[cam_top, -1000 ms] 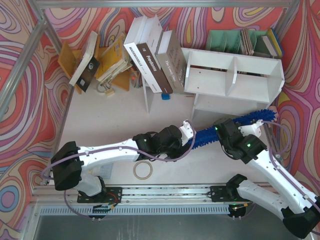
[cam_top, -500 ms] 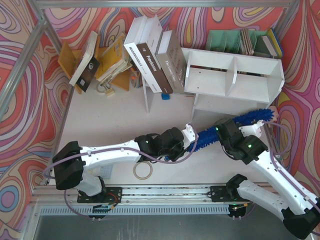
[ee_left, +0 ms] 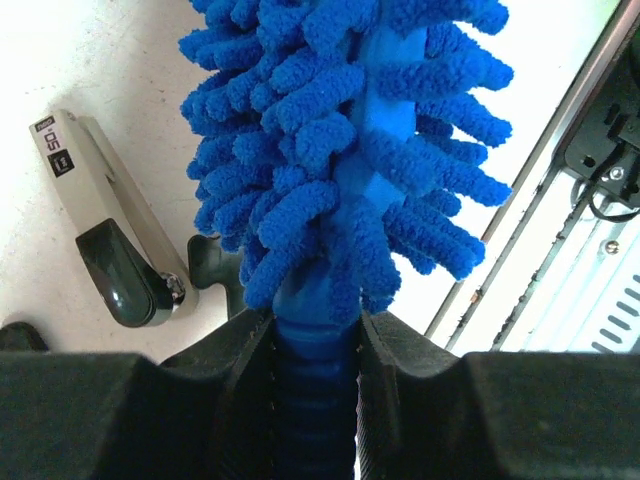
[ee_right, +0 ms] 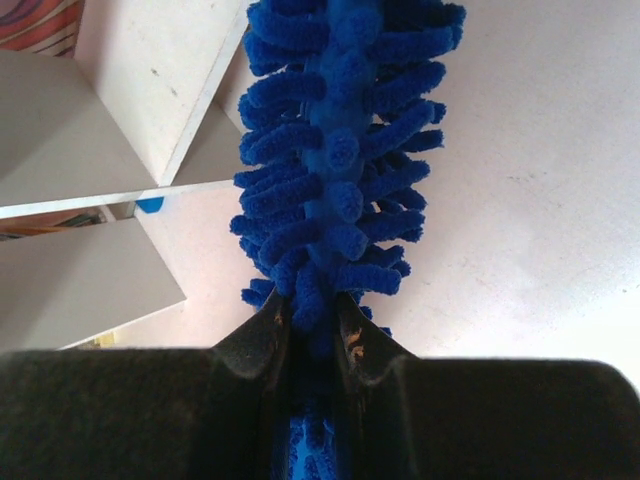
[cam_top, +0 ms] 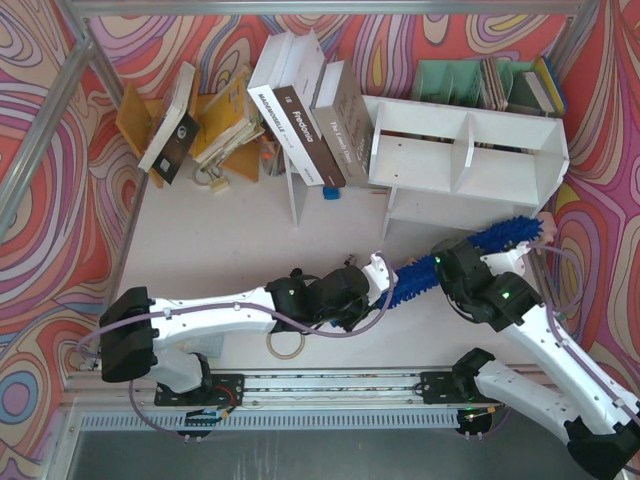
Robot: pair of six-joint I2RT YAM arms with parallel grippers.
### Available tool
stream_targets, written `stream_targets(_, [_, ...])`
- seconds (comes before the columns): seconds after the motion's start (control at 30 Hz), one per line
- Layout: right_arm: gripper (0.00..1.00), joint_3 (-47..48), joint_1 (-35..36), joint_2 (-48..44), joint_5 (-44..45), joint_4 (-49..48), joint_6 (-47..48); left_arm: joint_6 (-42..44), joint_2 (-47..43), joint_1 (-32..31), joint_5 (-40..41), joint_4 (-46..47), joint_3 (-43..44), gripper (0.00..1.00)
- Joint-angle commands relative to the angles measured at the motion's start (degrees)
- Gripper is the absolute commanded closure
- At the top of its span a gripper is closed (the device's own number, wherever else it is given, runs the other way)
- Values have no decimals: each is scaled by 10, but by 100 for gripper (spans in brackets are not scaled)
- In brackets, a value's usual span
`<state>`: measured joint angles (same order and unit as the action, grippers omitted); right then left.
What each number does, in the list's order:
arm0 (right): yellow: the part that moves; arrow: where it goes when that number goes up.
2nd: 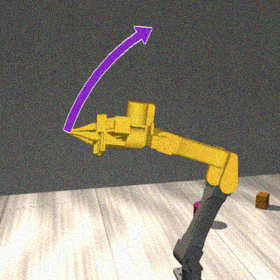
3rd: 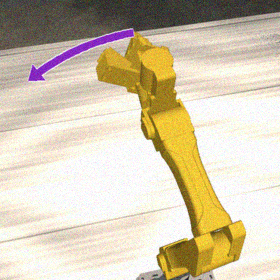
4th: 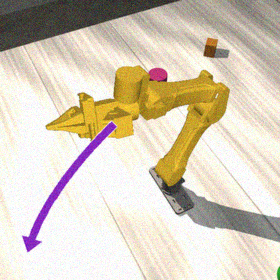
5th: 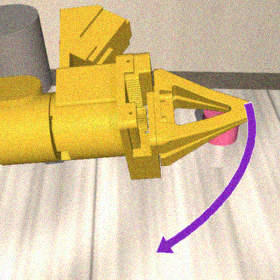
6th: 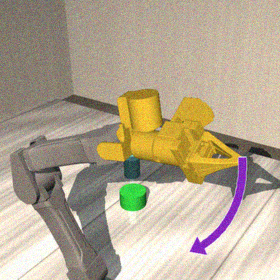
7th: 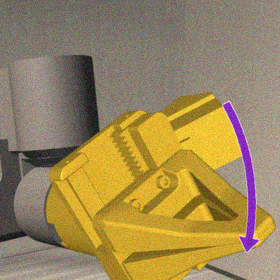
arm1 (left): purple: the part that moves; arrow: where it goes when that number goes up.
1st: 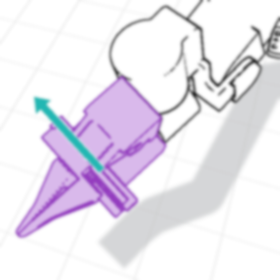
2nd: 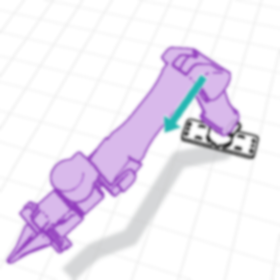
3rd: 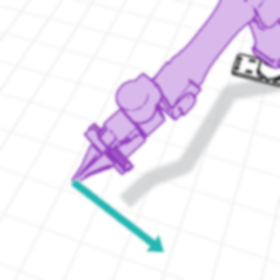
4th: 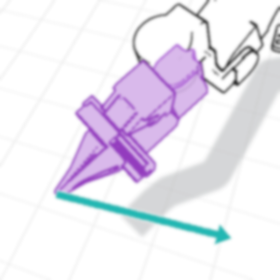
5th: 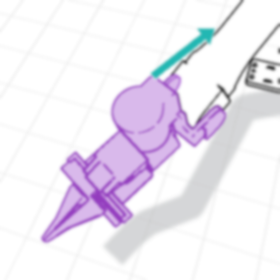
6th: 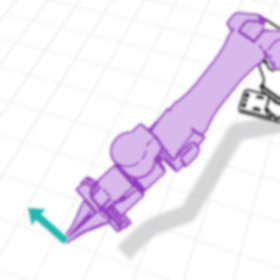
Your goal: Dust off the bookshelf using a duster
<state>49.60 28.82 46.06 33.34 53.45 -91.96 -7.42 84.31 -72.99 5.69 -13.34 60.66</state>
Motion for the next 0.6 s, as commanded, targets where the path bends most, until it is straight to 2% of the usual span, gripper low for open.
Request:
stream_targets(0.0, [77, 36, -5, -14, 59, 21, 2, -28, -40, -32, 52, -60, 13, 100])
stream_targets(0.07, [67, 49, -5, -18, 63, 30, 11, -35, -51, -51, 79, -69, 16, 100])
stream_targets(0.3, [43, 88, -5, -49, 73, 49, 61, -70, -94, -124, 173, -85, 8, 100])
stream_targets(0.47, [37, 122, -5, -90, 79, 25, 154, -101, -117, -195, 251, -95, 5, 100])
stream_targets(0.57, [35, 144, -5, -113, 68, -37, 265, -123, -128, -233, 303, -112, 8, 100])
